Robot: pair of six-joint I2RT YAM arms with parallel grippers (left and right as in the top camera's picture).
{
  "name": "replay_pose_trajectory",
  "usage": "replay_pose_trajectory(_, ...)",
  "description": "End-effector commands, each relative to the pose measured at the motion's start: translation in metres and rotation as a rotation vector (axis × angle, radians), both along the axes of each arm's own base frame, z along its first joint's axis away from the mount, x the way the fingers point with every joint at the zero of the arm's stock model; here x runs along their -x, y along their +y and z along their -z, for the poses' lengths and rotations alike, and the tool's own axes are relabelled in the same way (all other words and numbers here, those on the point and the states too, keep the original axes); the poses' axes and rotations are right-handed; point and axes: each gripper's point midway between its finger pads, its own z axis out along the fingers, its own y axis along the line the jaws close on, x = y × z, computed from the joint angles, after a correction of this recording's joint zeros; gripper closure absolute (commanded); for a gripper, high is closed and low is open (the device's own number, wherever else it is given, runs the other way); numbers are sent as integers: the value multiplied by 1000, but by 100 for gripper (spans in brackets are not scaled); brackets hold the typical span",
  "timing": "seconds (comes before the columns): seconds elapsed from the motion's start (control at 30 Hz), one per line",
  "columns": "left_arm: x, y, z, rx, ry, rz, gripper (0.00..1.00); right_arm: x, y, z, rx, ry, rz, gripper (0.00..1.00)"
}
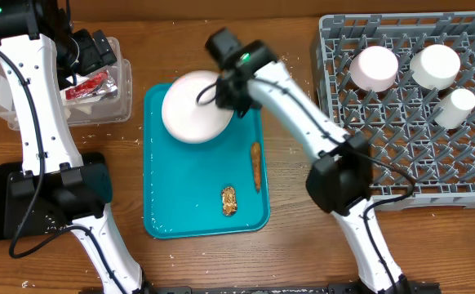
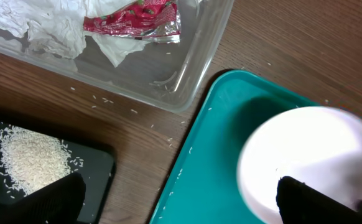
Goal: Sort waste into correct bins and load items into the dishwasher
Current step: 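Grip the white plate rim with the right gripper and lift it, then carry the plate right and stand it upright in the rack's edge slot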
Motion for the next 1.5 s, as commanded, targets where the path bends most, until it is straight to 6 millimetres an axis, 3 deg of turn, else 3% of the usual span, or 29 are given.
replay_pose_trajectory(0.0,4,3,-19,-28,-46,7,0,-36,-49,-69,-63,-122,134,96)
replay_pose_trajectory(0.13,4,3,-19,-28,-46,7,0,-52,-115,-115,-43,-197,215,96)
replay_pose_trajectory(0.2,4,3,-19,-28,-46,7,0,-55,-166,-135,21,-236,308,96)
replay_pose_trajectory(0.27,4,3,-19,-28,-47,7,0,-55,-205,-148,69,-258,383,96)
replay_pose_trajectory(0.43,4,4,-19,-30,-46,6,0,-58,-277,-167,201,-324,436,96)
replay_pose_trajectory(0.53,4,5,-19,-36,-45,5,0,-55,-326,-177,427,-367,517,96)
replay_pose_trajectory(0.6,4,5,-19,-37,-45,7,0,-52,-345,-187,560,-390,532,96)
replay_pose_trajectory(0.87,4,5,-19,-39,-44,6,0,-46,-369,-201,724,-421,596,96)
replay_pose_trajectory(1.33,4,5,-19,-39,-44,6,0,-67,-354,-183,694,-434,571,96)
replay_pose_trajectory(1.47,4,5,-19,-39,-44,6,0,-73,-351,-162,709,-396,551,96)
